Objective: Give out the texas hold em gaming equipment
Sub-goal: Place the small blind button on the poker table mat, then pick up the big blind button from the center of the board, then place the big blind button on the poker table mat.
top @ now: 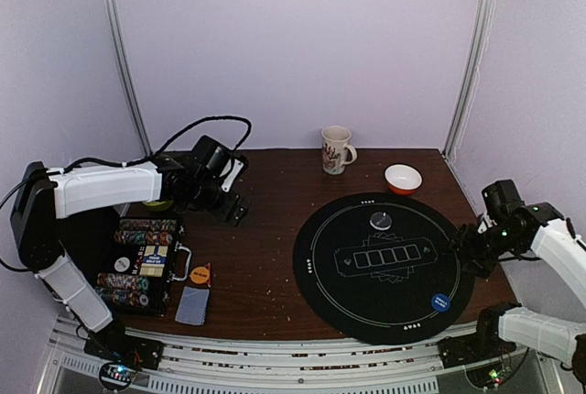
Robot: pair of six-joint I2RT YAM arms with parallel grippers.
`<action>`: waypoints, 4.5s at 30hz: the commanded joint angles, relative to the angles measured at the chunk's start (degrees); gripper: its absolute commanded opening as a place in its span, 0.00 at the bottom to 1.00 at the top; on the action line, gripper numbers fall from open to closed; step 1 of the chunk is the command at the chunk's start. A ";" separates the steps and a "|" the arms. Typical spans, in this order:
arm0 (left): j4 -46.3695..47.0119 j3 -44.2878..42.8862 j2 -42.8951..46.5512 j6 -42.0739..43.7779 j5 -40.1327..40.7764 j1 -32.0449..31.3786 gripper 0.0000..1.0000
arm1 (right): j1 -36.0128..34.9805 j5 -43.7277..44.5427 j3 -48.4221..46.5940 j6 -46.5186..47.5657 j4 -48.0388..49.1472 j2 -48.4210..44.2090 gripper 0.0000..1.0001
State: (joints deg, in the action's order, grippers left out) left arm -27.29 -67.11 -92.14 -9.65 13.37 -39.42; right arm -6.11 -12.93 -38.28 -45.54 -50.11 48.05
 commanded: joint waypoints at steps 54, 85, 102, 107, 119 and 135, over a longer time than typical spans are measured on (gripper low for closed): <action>-16.02 14.38 -1.17 -13.31 -11.70 3.45 0.69 | -29.85 11.94 -18.93 13.98 14.52 34.52 0.76; -18.16 16.46 3.42 -12.99 -15.69 3.52 0.37 | -29.82 11.61 -20.32 14.94 13.11 34.13 0.76; -19.12 3.43 2.93 -6.45 -12.25 -2.03 0.33 | -29.84 3.24 -22.42 12.55 19.03 34.17 0.76; -18.20 -6.01 -1.30 0.32 -13.61 -9.59 0.33 | -29.59 -6.12 -23.66 9.90 24.83 33.17 0.76; -17.76 -28.70 -21.99 9.76 -19.51 -29.54 0.31 | -12.21 -0.97 -13.66 13.20 17.68 19.69 0.77; -22.84 -46.70 -42.33 9.56 -15.57 -35.99 0.31 | -10.77 0.16 -5.95 16.23 18.92 11.98 0.77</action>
State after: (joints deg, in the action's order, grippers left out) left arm -49.56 -109.62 -133.53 -0.36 -4.23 -75.18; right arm -16.97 -12.32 -45.08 -30.09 -31.64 60.97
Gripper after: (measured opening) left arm 0.448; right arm 0.773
